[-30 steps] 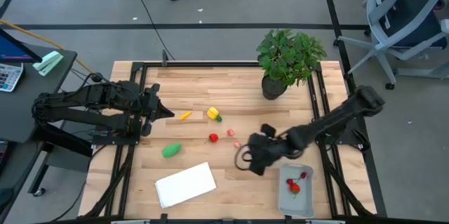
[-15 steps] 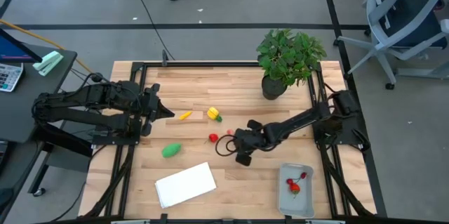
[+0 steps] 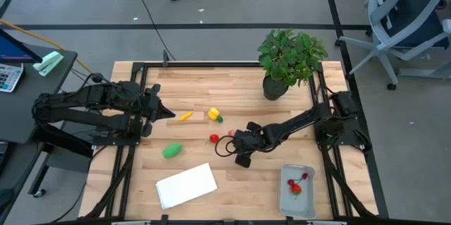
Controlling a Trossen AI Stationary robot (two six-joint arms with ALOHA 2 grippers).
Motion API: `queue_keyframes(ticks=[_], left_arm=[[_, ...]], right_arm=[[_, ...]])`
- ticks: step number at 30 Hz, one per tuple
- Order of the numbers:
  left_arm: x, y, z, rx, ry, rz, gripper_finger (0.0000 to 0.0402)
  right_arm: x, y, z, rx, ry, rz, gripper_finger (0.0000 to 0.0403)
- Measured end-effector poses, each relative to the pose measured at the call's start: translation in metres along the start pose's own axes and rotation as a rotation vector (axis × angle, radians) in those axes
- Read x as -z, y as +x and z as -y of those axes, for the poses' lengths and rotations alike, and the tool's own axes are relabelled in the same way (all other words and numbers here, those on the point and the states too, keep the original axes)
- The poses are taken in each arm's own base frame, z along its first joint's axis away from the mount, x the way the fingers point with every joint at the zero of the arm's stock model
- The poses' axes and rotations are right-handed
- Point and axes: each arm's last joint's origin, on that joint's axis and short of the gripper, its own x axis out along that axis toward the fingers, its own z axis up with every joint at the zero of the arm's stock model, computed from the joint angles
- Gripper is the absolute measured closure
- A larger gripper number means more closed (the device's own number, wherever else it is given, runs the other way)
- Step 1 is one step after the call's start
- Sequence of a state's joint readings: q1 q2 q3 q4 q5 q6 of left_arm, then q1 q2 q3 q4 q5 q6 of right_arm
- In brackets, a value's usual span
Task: Pick and placing Produce into tupperware
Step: Put the bottom pink peach into the gray bin
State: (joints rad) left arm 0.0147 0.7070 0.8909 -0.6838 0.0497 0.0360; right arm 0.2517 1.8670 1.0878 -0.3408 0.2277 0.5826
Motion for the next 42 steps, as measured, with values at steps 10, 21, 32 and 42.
queue_keyframes(ticks=[10,21,32,42], left_arm=[[0.0,0.0,0.0,-0.001,0.0,0.0,0.039],[0.0,0.0,0.0,0.0,0.0,-0.002,0.0377],[0.0,0.0,0.0,-0.001,-0.002,-0.003,0.0391],[0.0,0.0,0.0,0.0,-0.027,-0.003,0.0377]], right_arm=[[0.002,0.023,0.001,0.037,-0.002,0.01,0.0215],[0.0,0.017,0.003,0.05,0.035,0.035,0.0371],[-0.005,-0.05,-0.013,-0.009,0.066,0.169,0.0376],[0.064,-0.187,-0.02,-0.171,0.408,0.013,0.0367]])
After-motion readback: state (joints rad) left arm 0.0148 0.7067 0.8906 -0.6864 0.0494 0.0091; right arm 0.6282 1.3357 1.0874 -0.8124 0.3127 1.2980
